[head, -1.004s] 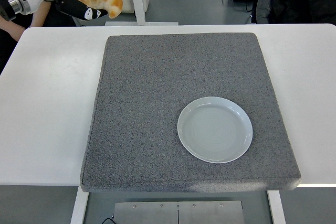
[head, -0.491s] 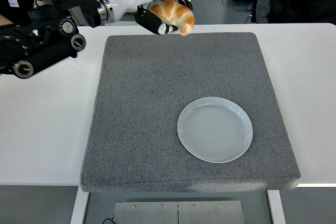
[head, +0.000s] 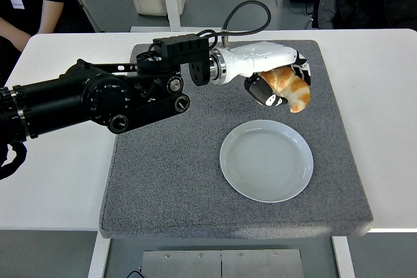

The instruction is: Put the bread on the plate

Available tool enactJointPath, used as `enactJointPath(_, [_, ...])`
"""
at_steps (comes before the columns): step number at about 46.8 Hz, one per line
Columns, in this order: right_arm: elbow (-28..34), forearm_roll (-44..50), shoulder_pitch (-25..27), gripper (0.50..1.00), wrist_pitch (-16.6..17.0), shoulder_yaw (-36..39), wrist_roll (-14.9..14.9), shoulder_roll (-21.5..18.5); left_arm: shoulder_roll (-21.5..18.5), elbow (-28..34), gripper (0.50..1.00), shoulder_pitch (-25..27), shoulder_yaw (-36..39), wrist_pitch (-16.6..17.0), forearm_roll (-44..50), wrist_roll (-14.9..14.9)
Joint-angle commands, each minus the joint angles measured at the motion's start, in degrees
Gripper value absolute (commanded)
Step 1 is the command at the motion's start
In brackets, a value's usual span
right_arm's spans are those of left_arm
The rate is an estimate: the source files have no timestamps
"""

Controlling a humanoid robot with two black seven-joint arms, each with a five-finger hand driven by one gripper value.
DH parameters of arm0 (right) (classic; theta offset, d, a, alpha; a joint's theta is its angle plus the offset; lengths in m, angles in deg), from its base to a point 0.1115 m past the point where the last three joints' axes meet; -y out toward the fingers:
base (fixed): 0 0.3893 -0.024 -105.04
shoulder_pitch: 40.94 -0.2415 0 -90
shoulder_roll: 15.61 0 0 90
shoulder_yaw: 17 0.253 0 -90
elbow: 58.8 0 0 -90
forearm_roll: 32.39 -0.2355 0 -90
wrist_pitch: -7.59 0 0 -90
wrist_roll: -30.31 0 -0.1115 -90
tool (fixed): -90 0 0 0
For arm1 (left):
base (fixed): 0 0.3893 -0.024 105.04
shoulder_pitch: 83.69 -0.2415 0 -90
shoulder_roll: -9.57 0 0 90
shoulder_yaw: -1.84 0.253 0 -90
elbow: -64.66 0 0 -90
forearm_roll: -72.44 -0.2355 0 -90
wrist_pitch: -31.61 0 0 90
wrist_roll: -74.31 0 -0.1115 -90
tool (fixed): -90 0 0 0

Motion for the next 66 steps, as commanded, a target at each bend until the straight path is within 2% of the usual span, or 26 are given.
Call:
enactJointPath(1, [0.09,0.00,-0.02,1.000,-0.04,0.00,0.00,0.00,1.38,0.11,0.500,-1.40,0.13,0.52,-1.28,-0.45])
enactJointPath(14, [0.09,0.00,-0.02,1.000,-0.04,0.00,0.00,0.00,0.94,2.91,0.500,-7.02,0.13,0.60,-7.43,-1.77])
enactJointPath(23, [0.09,0.00,-0.02,1.000,0.05,0.09,0.00,0.00,-1.96,5.90,0.500,-9.57,0.13,0.60,-9.28,-2.29])
enactJointPath(36, [0.09,0.00,-0.02,1.000,-0.04,0.00,0.00,0.00,-5.30,6.17,0.500,-13.44,0.13,0.69,-11.83,-4.76])
enactJointPath(66, [0.09,0.00,-0.02,1.000,-0.04,0.09,0.00,0.00,-4.42,5.56,0.500,-16.25,0.04,0.96,-11.66,-4.76])
